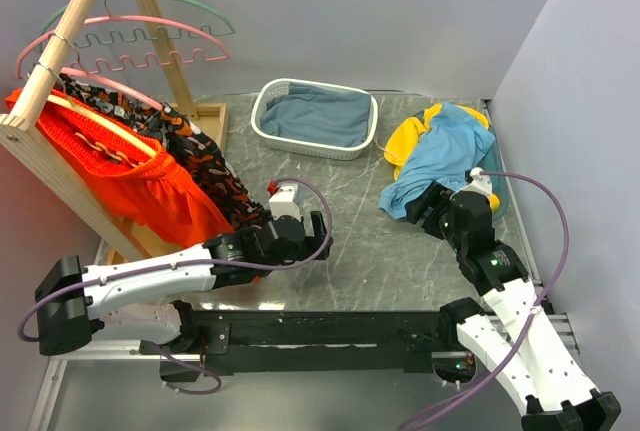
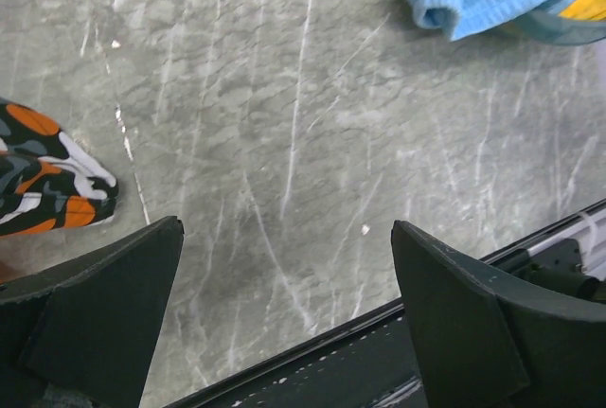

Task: Place the shorts on the hanger

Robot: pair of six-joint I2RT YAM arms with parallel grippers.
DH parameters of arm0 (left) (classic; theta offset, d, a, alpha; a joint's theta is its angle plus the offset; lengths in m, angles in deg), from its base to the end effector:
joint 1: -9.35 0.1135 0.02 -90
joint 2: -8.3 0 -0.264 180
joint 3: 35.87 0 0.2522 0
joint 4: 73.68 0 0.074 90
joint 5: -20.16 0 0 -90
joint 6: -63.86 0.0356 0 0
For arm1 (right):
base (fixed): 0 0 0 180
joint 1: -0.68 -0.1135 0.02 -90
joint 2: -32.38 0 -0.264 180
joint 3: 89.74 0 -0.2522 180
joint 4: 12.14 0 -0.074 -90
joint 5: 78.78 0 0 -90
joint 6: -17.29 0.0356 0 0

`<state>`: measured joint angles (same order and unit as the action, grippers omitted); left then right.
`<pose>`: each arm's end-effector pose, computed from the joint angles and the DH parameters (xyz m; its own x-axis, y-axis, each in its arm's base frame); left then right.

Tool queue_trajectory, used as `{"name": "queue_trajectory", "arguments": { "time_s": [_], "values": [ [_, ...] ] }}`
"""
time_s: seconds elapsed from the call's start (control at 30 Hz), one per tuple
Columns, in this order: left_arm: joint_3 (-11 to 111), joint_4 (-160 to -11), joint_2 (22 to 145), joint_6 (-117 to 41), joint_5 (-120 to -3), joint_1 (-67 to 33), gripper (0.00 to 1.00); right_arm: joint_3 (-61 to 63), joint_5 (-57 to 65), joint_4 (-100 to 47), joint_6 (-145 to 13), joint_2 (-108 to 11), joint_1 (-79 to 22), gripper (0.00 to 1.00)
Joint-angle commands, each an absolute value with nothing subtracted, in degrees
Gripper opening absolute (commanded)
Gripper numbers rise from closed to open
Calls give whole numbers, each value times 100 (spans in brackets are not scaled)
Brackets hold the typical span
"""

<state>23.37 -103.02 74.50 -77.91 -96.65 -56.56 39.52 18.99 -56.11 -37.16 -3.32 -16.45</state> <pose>0.1163 -0.2208 0.2619 -0.6730 -0.2124 -0.7085 0.2226 0.8553 -0.4678 0.1398 0.0381 0.2801 -0.4800 0.4549 -0.7501 0.1233 0.8816 0.4556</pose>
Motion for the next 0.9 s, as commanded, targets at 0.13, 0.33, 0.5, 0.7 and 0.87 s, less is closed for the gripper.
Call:
{"name": "queue_trajectory", "arguments": {
  "time_s": [0.13, 0.33, 0.5, 0.7, 0.87],
  "values": [
    [2799, -10195, 7536, -7695, -9700, -5631, 96, 3835, 1755, -5587, -3676, -155, -1672, 84],
    [3071, -10054, 7983, -7624, -9638, -5640, 96, 3774, 1860, -5648, -3641, -76, -1672, 85],
    [3440, -9467, 8642, -7423, -9752, -5640, 93, 3616, 2219, -5815, -3606, -49, -1672, 84],
    [4600, -9194, 10048, -6904, -9973, -5613, 79, 3299, 2853, -6070, -3527, 30, -1664, 82],
    [5452, -8780, 11059, -6491, -9762, -5429, 72, 3290, 2818, -6088, -3509, -14, -1664, 82]
  ]
}}
